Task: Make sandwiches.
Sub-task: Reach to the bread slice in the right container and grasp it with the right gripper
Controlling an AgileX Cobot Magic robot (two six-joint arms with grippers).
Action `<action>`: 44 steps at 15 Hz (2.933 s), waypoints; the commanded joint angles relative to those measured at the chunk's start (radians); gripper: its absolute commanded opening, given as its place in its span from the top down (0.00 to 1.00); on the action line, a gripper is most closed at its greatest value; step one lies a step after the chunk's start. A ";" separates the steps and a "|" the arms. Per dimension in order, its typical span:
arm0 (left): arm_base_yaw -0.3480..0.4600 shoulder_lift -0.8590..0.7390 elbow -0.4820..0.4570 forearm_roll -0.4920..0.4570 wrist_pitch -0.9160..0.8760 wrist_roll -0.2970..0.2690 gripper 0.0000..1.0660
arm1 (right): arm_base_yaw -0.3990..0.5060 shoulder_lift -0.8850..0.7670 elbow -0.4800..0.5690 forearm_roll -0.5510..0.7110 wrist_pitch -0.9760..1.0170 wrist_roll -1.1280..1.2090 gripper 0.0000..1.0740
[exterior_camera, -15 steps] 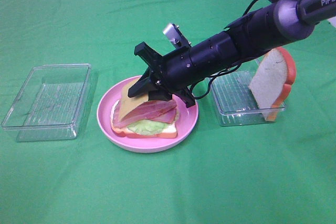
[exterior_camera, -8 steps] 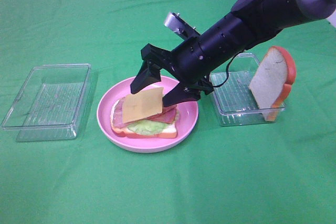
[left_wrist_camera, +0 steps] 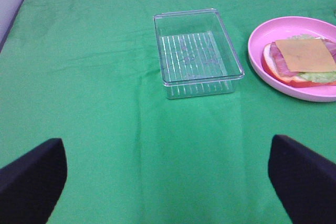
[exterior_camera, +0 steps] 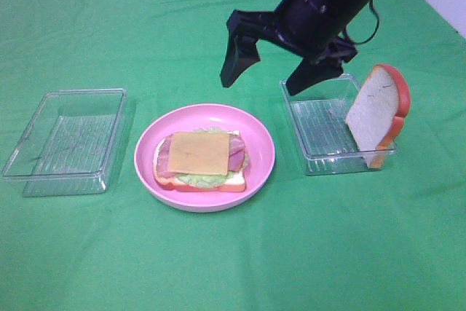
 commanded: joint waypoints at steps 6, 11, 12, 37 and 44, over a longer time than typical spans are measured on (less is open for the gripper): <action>-0.005 -0.017 0.002 -0.009 -0.002 -0.007 0.08 | -0.050 -0.040 -0.244 -0.508 0.339 0.296 0.10; -0.005 -0.017 0.002 -0.009 -0.002 -0.007 0.08 | -0.216 -0.003 -0.244 -0.480 0.367 0.269 0.10; -0.005 -0.017 0.002 -0.009 -0.002 -0.007 0.08 | -0.226 0.011 -0.244 -0.481 0.373 0.255 0.10; -0.005 -0.017 0.002 -0.009 -0.002 -0.007 0.08 | -0.293 0.257 -0.244 -0.328 0.320 0.154 0.54; -0.005 -0.017 0.002 -0.009 -0.002 -0.007 0.08 | -0.293 0.257 -0.244 -0.331 0.312 0.153 0.96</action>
